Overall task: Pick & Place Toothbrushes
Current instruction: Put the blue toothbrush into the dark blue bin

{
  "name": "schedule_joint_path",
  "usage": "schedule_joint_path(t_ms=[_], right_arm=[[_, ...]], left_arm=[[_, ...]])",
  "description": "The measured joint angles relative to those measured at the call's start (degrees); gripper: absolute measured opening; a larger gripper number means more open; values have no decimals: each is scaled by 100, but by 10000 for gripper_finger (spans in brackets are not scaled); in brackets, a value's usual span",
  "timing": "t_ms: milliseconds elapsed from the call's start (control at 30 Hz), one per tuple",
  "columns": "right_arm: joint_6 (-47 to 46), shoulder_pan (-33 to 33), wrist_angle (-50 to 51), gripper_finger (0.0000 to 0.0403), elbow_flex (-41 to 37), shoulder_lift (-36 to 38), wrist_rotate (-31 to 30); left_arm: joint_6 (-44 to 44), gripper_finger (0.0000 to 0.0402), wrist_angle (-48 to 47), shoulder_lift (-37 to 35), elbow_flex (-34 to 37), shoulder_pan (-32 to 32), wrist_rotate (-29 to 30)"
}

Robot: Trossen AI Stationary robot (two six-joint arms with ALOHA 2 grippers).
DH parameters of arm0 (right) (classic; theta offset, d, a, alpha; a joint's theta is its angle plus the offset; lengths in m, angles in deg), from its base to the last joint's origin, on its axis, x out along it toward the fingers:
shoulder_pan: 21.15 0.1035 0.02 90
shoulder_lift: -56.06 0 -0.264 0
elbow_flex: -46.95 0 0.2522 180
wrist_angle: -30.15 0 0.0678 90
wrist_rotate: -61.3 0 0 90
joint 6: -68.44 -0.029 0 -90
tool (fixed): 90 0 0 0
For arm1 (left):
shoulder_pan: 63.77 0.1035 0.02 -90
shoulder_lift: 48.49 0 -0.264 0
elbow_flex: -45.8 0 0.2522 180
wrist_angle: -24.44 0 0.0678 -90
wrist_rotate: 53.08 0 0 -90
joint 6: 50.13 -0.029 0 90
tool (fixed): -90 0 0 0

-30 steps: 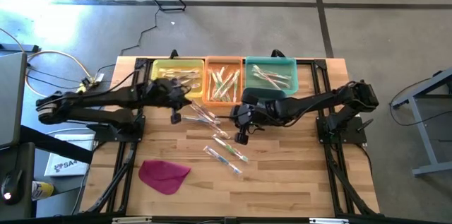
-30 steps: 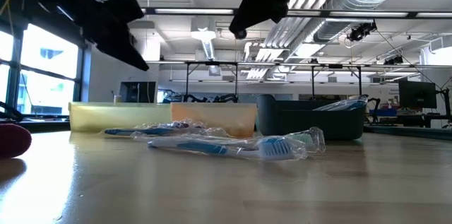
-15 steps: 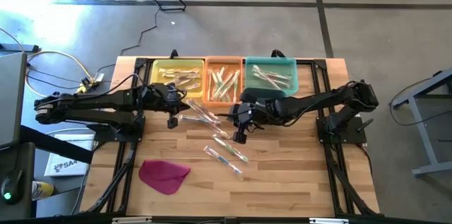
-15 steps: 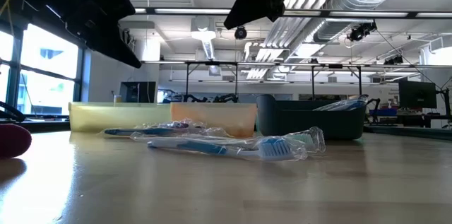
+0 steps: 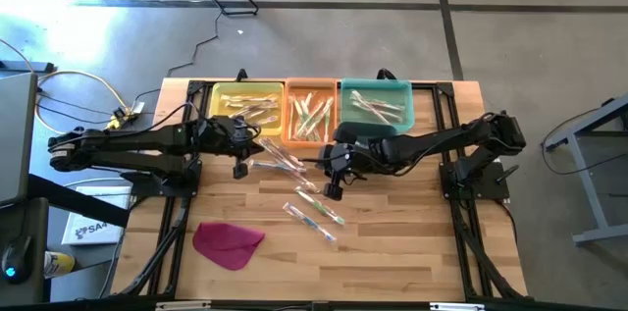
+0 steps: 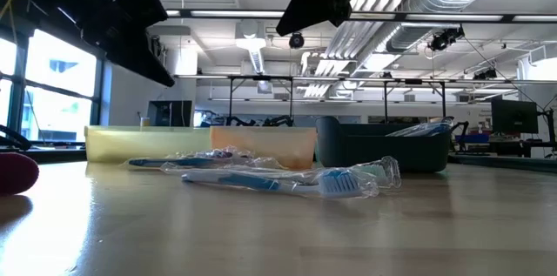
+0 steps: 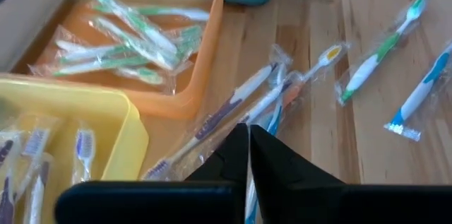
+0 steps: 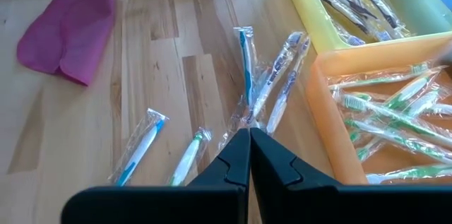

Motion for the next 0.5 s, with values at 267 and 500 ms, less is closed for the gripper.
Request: schedule_joint_path(t_ms=[267,500], right_arm=[[-1,0,1,4,-2,0,0],[-1,0,1,4,-2,0,0]], left_arm=[[22,98,-47,471,-2,0,181],[22,118,-125,958,-2,0,181]])
